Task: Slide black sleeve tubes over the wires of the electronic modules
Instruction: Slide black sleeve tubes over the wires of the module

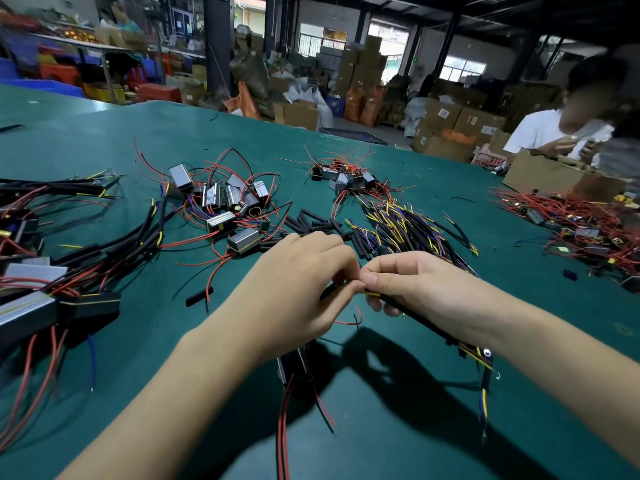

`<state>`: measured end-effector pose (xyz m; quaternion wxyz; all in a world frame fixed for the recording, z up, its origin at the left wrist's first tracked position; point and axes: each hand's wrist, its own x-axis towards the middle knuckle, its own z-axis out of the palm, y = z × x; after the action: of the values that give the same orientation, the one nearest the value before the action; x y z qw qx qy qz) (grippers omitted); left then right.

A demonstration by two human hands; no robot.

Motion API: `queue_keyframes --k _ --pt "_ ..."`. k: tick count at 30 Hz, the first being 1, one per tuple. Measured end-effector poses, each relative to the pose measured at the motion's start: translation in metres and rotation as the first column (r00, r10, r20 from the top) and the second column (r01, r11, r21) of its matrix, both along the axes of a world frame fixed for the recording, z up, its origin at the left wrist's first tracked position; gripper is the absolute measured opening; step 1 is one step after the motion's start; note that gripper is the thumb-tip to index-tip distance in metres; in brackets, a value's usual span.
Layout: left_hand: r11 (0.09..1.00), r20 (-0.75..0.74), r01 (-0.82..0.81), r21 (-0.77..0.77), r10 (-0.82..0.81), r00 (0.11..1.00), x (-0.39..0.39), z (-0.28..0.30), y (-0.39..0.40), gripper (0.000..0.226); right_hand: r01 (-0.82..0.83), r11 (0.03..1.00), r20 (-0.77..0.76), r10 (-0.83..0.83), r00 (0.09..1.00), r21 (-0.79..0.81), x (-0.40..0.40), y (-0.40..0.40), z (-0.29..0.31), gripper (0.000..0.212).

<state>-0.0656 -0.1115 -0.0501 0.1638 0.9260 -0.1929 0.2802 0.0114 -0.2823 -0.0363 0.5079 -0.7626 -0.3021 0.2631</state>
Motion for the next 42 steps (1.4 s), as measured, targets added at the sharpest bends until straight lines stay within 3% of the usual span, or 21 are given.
queue_keyframes --k 4,11,16,20,22,24,26,27,28,29,30,33,35,38,42 --pt "0.999 0.032 -0.007 0.034 0.006 0.999 0.002 -0.002 0.002 0.012 0.038 0.999 -0.180 -0.035 0.983 0.017 0.002 0.001 -0.001 0.027" --pt "0.997 -0.006 0.044 -0.070 -0.044 0.999 0.004 -0.004 0.003 0.018 0.069 0.997 -0.227 -0.062 0.972 0.023 -0.002 0.002 0.000 0.018" --pt "0.849 -0.139 0.083 -0.522 -0.181 0.974 0.008 -0.006 0.003 0.011 0.062 0.992 -0.113 -0.050 0.992 0.111 -0.006 0.001 -0.004 0.006" --pt "0.617 -0.361 -0.050 -0.786 -0.391 0.846 0.009 -0.008 0.005 0.011 0.042 0.989 0.278 -0.081 0.957 0.143 -0.011 0.002 -0.009 0.012" --pt "0.523 -0.425 -0.143 -0.840 -0.471 0.772 0.011 -0.009 0.007 0.012 0.001 0.989 0.566 -0.086 0.820 0.149 -0.012 0.004 -0.009 0.012" --pt "0.457 -0.469 -0.235 -0.858 -0.509 0.722 0.016 -0.011 0.006 0.009 0.012 0.997 0.868 -0.077 0.490 0.081 -0.012 0.007 -0.011 0.010" --pt "0.339 -0.449 -0.302 -0.891 -0.563 0.694 0.021 -0.014 0.003 0.008 0.074 0.997 0.995 -0.045 0.090 0.038 -0.010 0.010 -0.013 0.014" --pt "0.282 -0.428 -0.321 -0.904 -0.594 0.681 0.022 -0.015 0.001 0.008 0.096 0.995 0.998 -0.038 -0.042 0.042 -0.008 0.011 -0.014 0.017" --pt "0.258 -0.411 -0.321 -0.911 -0.612 0.676 0.022 -0.017 0.000 0.008 0.110 0.992 0.995 -0.050 -0.087 0.059 -0.008 0.010 -0.015 0.019" --pt "0.264 -0.402 -0.304 -0.915 -0.615 0.678 0.021 -0.018 0.000 0.009 0.120 0.990 0.997 -0.071 -0.041 0.076 -0.008 0.011 -0.016 0.017" --pt "0.284 -0.392 -0.271 -0.920 -0.613 0.687 0.019 -0.018 0.001 0.011 0.121 0.989 0.993 -0.096 0.073 0.087 -0.009 0.011 -0.016 0.014" --pt "0.385 -0.378 -0.180 -0.905 -0.533 0.757 0.012 -0.013 0.002 0.016 0.096 0.988 0.816 -0.152 0.558 0.118 -0.009 0.006 -0.014 0.009" --pt "0.521 -0.389 -0.154 -0.840 -0.378 0.840 0.011 -0.010 0.001 0.010 0.108 0.990 0.608 -0.142 0.781 0.093 -0.008 0.003 -0.007 0.009" --pt "0.733 -0.335 -0.168 -0.659 -0.086 0.938 0.009 -0.009 -0.006 0.015 0.102 0.995 0.409 -0.096 0.908 0.007 -0.003 -0.002 0.003 0.012" --pt "0.827 -0.205 -0.138 -0.545 0.028 0.978 0.001 -0.008 -0.014 0.021 0.057 0.991 0.337 -0.013 0.941 -0.118 0.000 -0.005 0.012 0.010"
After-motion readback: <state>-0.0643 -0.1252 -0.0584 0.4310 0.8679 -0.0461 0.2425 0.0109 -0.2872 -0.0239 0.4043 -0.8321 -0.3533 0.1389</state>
